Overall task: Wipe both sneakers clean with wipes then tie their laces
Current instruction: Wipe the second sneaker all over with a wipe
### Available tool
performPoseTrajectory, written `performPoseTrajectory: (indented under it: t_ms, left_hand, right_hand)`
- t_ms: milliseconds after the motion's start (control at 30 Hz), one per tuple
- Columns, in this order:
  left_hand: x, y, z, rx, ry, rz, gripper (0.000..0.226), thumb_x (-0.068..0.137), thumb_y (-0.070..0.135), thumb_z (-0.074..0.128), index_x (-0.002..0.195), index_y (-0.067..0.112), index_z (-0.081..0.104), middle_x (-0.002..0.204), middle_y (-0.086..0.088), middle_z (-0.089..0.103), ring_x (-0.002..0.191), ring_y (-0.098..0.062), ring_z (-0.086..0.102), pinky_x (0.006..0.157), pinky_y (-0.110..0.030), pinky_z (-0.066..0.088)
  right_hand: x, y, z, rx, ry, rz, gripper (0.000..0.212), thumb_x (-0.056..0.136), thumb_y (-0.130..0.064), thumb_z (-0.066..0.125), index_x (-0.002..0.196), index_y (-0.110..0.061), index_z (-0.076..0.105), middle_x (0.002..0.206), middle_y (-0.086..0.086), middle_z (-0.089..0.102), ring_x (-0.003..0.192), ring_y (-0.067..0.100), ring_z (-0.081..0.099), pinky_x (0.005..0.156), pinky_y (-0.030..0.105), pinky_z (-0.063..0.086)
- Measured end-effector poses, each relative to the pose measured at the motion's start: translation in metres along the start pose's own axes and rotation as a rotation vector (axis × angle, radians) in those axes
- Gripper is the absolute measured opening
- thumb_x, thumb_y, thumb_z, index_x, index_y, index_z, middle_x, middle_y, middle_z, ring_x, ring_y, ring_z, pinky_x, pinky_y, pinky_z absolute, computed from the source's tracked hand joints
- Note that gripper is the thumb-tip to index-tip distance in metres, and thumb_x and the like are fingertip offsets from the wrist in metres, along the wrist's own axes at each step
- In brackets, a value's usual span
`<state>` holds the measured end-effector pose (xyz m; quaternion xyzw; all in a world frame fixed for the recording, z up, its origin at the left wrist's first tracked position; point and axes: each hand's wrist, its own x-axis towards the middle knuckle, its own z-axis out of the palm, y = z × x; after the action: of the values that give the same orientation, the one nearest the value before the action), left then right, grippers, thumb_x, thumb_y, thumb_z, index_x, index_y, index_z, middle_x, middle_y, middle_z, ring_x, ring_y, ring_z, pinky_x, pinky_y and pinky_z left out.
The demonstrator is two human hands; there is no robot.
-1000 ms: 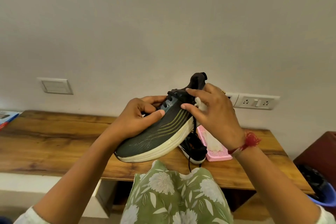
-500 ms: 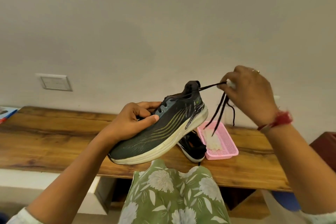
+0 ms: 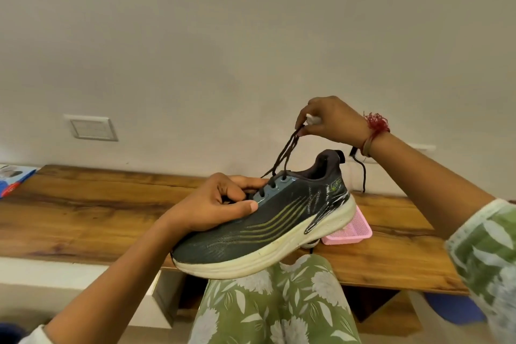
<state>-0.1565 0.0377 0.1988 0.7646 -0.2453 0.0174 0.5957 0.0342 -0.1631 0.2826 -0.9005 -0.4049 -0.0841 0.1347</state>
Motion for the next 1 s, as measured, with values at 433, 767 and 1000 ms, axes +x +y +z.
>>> performPoseTrajectory:
  t_ms: [433, 767, 1000]
  left_hand:
    - [0.005, -0.013, -0.015, 0.109, 0.056, -0.058, 0.039, 0.081, 0.027, 0.065, 0.052, 0.002, 0.066, 0.128, 0.0, 0.064, 0.109, -0.018, 0.065, 0.083, -0.026, 0.05]
    - [0.01, 0.0, -0.032, 0.361, -0.079, -0.282, 0.031, 0.087, 0.041, 0.063, 0.065, 0.021, 0.074, 0.124, 0.01, 0.064, 0.105, -0.002, 0.063, 0.082, -0.024, 0.053]
    - [0.01, 0.01, -0.012, 0.638, 0.453, -0.352, 0.023, 0.075, 0.05, 0.073, 0.086, 0.031, 0.069, 0.12, 0.013, 0.063, 0.112, -0.006, 0.055, 0.095, -0.032, 0.042]
  right_hand:
    - [-0.055, -0.046, -0.016, 0.175, -0.524, -0.019, 0.035, 0.071, -0.052, 0.071, 0.091, -0.023, 0.068, 0.088, -0.007, 0.069, 0.082, 0.01, 0.063, 0.071, 0.026, 0.053]
    - [-0.063, -0.051, -0.003, 0.311, -0.426, 0.003, 0.011, 0.084, -0.037, 0.067, 0.077, -0.032, 0.062, 0.081, -0.005, 0.065, 0.077, 0.009, 0.06, 0.065, 0.024, 0.046]
    - [-0.063, -0.055, -0.001, 0.229, -0.276, 0.024, 0.025, 0.081, -0.039, 0.069, 0.091, -0.016, 0.07, 0.09, 0.001, 0.067, 0.084, 0.016, 0.061, 0.078, 0.042, 0.052]
